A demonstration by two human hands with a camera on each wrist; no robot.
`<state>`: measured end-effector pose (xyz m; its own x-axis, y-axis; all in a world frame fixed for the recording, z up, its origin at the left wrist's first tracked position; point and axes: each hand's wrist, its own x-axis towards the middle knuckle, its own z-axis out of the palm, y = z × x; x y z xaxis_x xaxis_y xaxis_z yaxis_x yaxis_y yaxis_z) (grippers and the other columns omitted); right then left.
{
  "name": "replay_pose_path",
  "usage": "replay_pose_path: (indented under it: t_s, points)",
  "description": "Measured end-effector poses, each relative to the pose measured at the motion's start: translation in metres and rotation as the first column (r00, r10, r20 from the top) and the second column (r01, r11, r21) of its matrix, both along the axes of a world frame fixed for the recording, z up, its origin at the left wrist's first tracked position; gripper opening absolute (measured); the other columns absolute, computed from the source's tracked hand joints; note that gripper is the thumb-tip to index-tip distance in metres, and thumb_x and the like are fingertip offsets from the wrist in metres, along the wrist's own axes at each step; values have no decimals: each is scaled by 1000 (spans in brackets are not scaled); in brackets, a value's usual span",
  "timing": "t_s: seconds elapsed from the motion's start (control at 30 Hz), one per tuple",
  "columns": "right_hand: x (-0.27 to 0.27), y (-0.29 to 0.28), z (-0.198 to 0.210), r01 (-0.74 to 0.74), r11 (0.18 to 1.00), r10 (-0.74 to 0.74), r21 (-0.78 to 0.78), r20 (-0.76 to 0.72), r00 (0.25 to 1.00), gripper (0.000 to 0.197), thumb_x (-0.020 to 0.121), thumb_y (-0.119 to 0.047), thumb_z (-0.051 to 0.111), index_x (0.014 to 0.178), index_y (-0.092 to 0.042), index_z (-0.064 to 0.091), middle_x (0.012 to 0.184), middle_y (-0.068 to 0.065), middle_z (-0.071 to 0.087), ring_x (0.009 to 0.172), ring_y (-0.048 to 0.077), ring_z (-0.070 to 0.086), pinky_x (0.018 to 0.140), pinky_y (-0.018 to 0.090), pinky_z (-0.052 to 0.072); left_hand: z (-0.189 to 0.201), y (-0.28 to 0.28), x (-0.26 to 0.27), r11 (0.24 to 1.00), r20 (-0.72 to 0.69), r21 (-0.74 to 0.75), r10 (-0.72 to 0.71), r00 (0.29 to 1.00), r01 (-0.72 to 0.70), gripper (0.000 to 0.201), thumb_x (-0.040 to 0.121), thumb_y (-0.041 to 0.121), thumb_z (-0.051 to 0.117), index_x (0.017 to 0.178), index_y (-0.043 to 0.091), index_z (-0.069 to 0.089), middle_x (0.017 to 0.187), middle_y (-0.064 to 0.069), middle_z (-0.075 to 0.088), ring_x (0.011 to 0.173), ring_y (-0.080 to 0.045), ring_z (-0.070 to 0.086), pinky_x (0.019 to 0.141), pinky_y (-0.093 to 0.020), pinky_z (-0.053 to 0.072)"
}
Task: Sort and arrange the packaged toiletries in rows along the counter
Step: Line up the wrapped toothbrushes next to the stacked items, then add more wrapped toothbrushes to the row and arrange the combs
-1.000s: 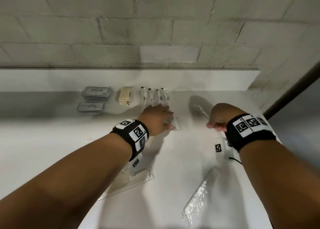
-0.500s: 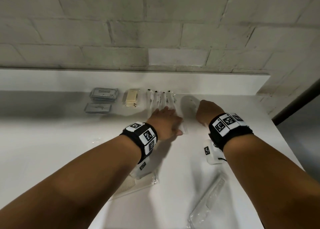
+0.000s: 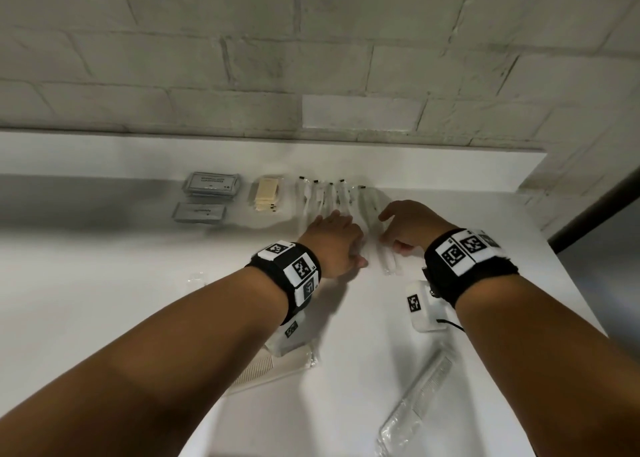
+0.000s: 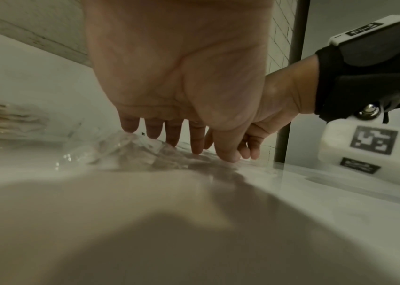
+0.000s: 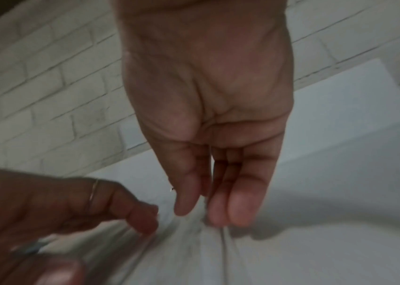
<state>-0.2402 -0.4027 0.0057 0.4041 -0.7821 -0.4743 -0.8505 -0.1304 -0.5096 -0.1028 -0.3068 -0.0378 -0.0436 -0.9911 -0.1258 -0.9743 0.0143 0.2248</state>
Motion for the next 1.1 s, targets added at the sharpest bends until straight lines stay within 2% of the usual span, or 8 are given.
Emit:
replay_pose_path:
  t_s: [0.07, 0.13, 0.23, 0.4, 0.67, 0.87, 1.0, 1.1]
  points:
    - [7, 0, -6, -41, 996, 40, -77, -25, 999, 55, 79, 6, 60, 128, -17, 54, 83, 11, 65, 63, 22, 63, 59, 28, 54, -2, -1, 0, 1000, -5, -18, 2, 1000, -2, 49, 86, 50, 58, 123, 18, 55, 132, -5, 48, 131, -27, 36, 107, -43, 29]
    - [13, 2, -11, -132, 975, 118, -180, -82, 990, 57, 78, 3, 61, 131, -17, 56, 115, 10, 64, 94, 24, 66, 78, 30, 55, -3, 0, 1, 1000, 7, -11, 22, 1000, -22, 59, 87, 50, 57, 134, 16, 48, 145, -8, 38, 140, -31, 27, 113, -44, 24]
    - [14, 3, -15, -189, 945, 156, -267, -141, 978, 53, 82, -10, 65, 133, -21, 56, 139, 7, 50, 123, 26, 53, 99, 30, 43, -2, 5, 7, 989, 8, -34, 142, 990, -142, 77, 88, 56, 52, 148, 13, 29, 160, -13, 13, 148, -33, 9, 119, -47, 13]
    - [10, 8, -12, -255, 919, 202, -301, -195, 960, 41, 89, -14, 57, 130, -8, 57, 135, 14, 52, 126, 29, 48, 103, 34, 42, 2, 5, 23, 903, -83, 166, 413, 907, -396, 82, 92, 55, 45, 152, 10, 12, 160, -18, 0, 148, -37, 6, 120, -45, 12]
    - [12, 4, -22, -208, 927, 173, -313, -136, 976, 54, 84, -10, 60, 137, -13, 50, 140, 7, 52, 129, 25, 48, 106, 28, 37, 12, 6, 22, 898, -197, 202, 429, 882, -391, 84, 91, 52, 50, 153, 14, 8, 162, -13, -2, 148, -33, 10, 118, -39, 16]
    - [-8, -7, -25, -21, 983, 20, -181, -9, 1000, 56, 81, -11, 58, 135, -24, 50, 128, 3, 61, 102, 20, 61, 71, 22, 43, 31, 17, 30, 910, -193, 141, 412, 891, -390, 82, 92, 53, 49, 154, 16, 10, 162, -9, -1, 147, -33, 13, 117, -41, 18]
    - [-21, 18, -13, -110, 973, 82, -201, -144, 986, 61, 82, -15, 61, 141, -21, 44, 136, 7, 55, 117, 25, 55, 83, 23, 41, 61, 52, 43, 938, -162, 74, 345, 924, -338, 68, 93, 49, 51, 149, 19, 27, 157, -8, 26, 142, -25, 31, 115, -38, 28]
    - [-22, 56, -4, -205, 928, 178, -312, -111, 978, 43, 80, -22, 69, 122, -15, 60, 124, 10, 61, 112, 30, 58, 94, 34, 47, 73, 97, 57, 939, -52, 189, 303, 952, -288, 55, 89, 50, 57, 136, 23, 47, 137, 2, 53, 121, -19, 53, 104, -36, 42]
